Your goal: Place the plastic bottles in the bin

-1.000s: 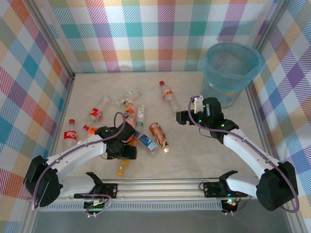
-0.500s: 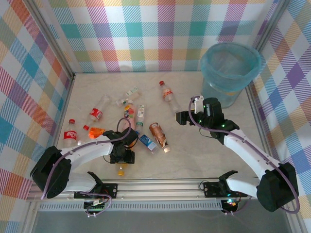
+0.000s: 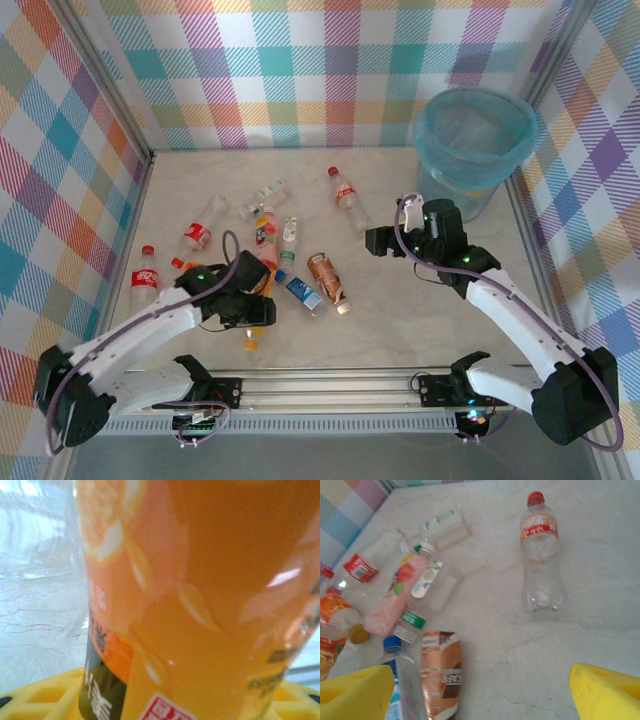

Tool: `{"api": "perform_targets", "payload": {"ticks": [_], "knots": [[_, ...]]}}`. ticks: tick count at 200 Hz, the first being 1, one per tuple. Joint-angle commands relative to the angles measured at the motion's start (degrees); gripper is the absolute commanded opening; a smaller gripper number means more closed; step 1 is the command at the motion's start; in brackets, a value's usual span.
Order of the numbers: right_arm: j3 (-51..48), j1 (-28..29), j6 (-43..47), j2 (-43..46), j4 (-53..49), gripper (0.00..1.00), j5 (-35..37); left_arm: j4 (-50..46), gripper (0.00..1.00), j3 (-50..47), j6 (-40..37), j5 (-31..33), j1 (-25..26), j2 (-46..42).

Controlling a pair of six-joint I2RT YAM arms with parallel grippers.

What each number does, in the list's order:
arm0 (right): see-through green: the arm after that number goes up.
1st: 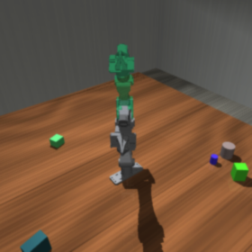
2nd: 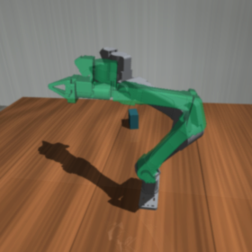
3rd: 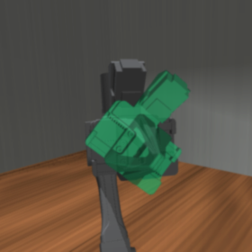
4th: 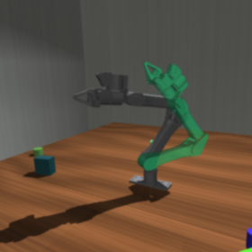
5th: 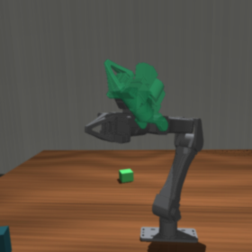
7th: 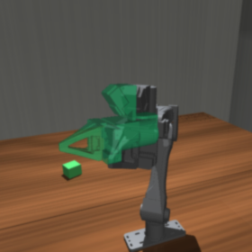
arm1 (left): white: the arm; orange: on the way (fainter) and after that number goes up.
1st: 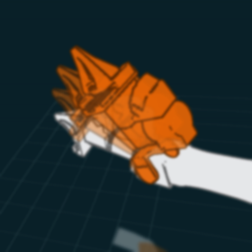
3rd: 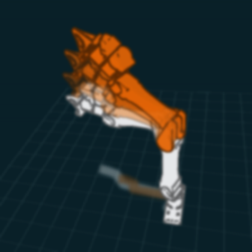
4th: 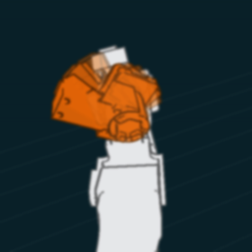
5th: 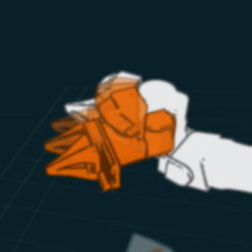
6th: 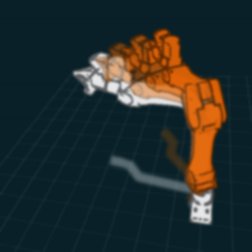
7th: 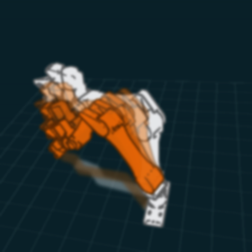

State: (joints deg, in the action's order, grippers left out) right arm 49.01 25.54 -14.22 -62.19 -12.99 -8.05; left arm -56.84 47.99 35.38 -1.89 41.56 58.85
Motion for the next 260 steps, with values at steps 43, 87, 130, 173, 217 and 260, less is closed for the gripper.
{"api": "perform_targets", "payload": {"ticks": [43, 87, 130, 173, 217, 260], "knots": [[5.7, 0.4, -9.4, 1.3, 12.3, 0.89, -22.3, 5.5, 0.51, 11.8, -15.4, 6.2, 0.7, -9.1], [14.6, 2.3, -12.7, -2.7, 17.8, 0.91, -35.5, 18.1, 0.51, 18.1, -37.4, 6.4, 0.7, -4.9], [21.9, 6.9, -4.2, -4.6, 9.7, 0.96, -32.0, 26.3, 0.51, 21.0, -43.1, 0.0, 0.7, 0.3], [25.6, 9.4, -0.3, -6.5, 3.3, 0.98, -27.8, 29.3, 0.51, 20.1, -43.5, -6.2, 0.7, 1.8], [26.7, 9.7, -1.0, -7.7, 1.8, 0.99, -22.6, 31.2, 0.51, 19.3, -44.2, -9.3, 0.8, 1.7], [27.1, 10.6, -1.7, -8.9, 3.4, 0.99, -23.1, 30.6, 0.51, 19.9, -45.2, -11.9, 0.7, 3.3]]}}
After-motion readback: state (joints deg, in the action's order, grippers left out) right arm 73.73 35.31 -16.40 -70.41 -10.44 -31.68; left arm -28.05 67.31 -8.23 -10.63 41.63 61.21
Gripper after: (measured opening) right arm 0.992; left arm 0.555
